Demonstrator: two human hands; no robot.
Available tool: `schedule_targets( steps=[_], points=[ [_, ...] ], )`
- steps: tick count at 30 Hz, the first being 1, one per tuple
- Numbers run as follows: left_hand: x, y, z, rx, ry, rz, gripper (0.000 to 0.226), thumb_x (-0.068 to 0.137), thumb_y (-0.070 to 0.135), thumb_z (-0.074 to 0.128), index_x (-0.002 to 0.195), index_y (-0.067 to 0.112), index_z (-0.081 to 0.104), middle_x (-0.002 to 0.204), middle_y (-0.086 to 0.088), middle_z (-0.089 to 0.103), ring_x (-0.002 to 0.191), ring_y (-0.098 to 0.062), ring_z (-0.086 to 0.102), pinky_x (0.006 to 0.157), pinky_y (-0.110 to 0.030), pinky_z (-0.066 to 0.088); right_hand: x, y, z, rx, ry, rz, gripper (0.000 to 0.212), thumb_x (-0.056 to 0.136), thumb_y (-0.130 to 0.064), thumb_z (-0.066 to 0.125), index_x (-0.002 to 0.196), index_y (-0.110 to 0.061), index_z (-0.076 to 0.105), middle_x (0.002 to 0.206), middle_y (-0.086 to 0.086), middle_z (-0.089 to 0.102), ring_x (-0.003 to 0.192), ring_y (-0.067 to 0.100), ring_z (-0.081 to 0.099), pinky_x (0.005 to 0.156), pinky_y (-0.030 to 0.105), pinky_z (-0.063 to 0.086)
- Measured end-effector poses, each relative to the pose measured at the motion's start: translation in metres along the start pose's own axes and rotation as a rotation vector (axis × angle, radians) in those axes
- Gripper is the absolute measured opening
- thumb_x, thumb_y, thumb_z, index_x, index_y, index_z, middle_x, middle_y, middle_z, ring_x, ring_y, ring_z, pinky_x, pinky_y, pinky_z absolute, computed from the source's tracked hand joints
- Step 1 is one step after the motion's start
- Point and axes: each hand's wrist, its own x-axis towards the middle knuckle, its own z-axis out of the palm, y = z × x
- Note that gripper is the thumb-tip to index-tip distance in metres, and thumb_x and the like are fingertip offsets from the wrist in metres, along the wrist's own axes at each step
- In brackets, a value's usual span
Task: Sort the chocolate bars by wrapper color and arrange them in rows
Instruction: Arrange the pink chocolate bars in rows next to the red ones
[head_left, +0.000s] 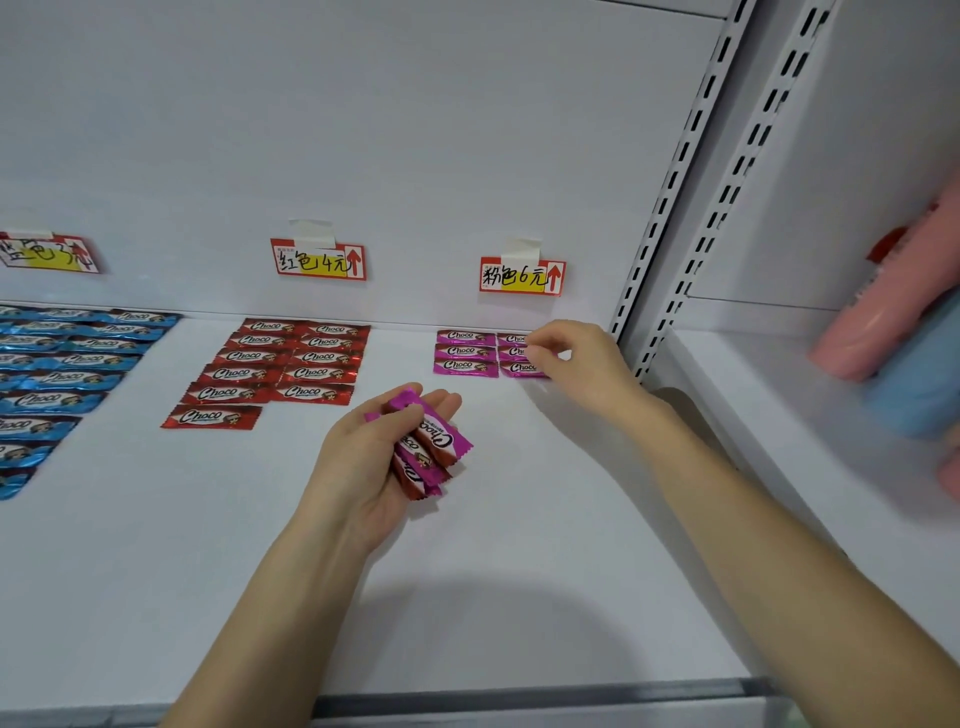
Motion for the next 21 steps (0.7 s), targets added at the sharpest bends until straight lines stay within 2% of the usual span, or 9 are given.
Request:
schedule_targets(
  steps=[2, 5, 9, 11, 14, 18, 21],
  points=[
    [-0.001, 0.001, 0.002, -0.024, -0.008, 0.056, 0.025, 0.094, -0.008, 0.040, 0.101, 0.008, 0.057, 0.100, -0.010, 0.069, 0.080, -0.016, 0.071, 0.062, -0.026, 0.059, -0.017, -0.018, -0.001, 0.128, 0.010, 0.004, 0.011, 0.088, -0.013, 0.059, 0.089, -0.007, 0.068, 0.085, 0.000, 0.066, 0.077, 0.009, 0.056, 0.072, 0.017, 0.041],
    [-0.006, 0.004, 0.005, -0.061, -0.048, 0.122, 0.027, 0.094, -0.008, 0.040, 0.100, 0.011, 0.058, 0.095, -0.006, 0.070, 0.080, -0.012, 0.071, 0.070, -0.028, 0.057, -0.051, -0.049, -0.001, 0.211, -0.117, -0.025, 0.015, 0.086, -0.021, 0.062, 0.079, -0.009, 0.067, 0.068, -0.009, 0.061, 0.066, 0.004, 0.055, 0.067, 0.018, 0.043],
    [-0.018, 0.007, 0.007, -0.058, -0.122, 0.173, 0.029, 0.093, -0.007, 0.040, 0.101, 0.013, 0.059, 0.092, -0.001, 0.074, 0.088, -0.011, 0.071, 0.070, -0.027, 0.058, -0.088, -0.073, 0.002, 0.319, -0.216, -0.032, 0.010, 0.083, -0.024, 0.065, 0.082, -0.015, 0.067, 0.071, -0.007, 0.065, 0.067, 0.006, 0.060, 0.064, 0.019, 0.046],
    [-0.025, 0.005, 0.007, -0.030, -0.139, 0.186, 0.030, 0.093, -0.006, 0.041, 0.102, 0.015, 0.059, 0.100, -0.001, 0.073, 0.094, -0.012, 0.069, 0.069, -0.029, 0.059, -0.100, -0.079, 0.005, 0.404, -0.196, -0.005, 0.005, 0.082, -0.019, 0.067, 0.079, -0.016, 0.065, 0.071, -0.004, 0.066, 0.067, 0.008, 0.061, 0.062, 0.019, 0.047],
    [-0.034, 0.001, 0.003, 0.010, -0.146, 0.204, 0.027, 0.092, -0.003, 0.044, 0.107, 0.015, 0.059, 0.105, -0.003, 0.072, 0.095, -0.015, 0.069, 0.074, -0.030, 0.058, -0.113, -0.082, 0.010, 0.496, -0.118, 0.033, 0.012, 0.082, -0.012, 0.067, 0.072, -0.019, 0.063, 0.066, -0.007, 0.065, 0.065, 0.007, 0.060, 0.060, 0.018, 0.047],
    [-0.042, -0.009, -0.002, 0.101, -0.101, 0.214, 0.024, 0.090, 0.006, 0.050, 0.113, 0.006, 0.060, 0.100, -0.011, 0.072, 0.091, -0.021, 0.070, 0.073, -0.031, 0.059, -0.129, -0.084, 0.020, 0.734, 0.045, 0.152, 0.007, 0.083, -0.011, 0.064, 0.077, -0.013, 0.065, 0.066, -0.006, 0.067, 0.062, 0.002, 0.061, 0.056, 0.016, 0.046],
    [-0.048, -0.016, -0.002, 0.183, -0.073, 0.217, 0.019, 0.092, 0.006, 0.051, 0.108, 0.004, 0.060, 0.098, -0.016, 0.072, 0.091, -0.026, 0.070, 0.074, -0.032, 0.059, -0.140, -0.089, 0.032, 0.742, 0.106, 0.141, 0.009, 0.083, -0.011, 0.064, 0.076, -0.017, 0.066, 0.068, -0.009, 0.066, 0.064, -0.001, 0.058, 0.060, 0.010, 0.043]
  ],
)
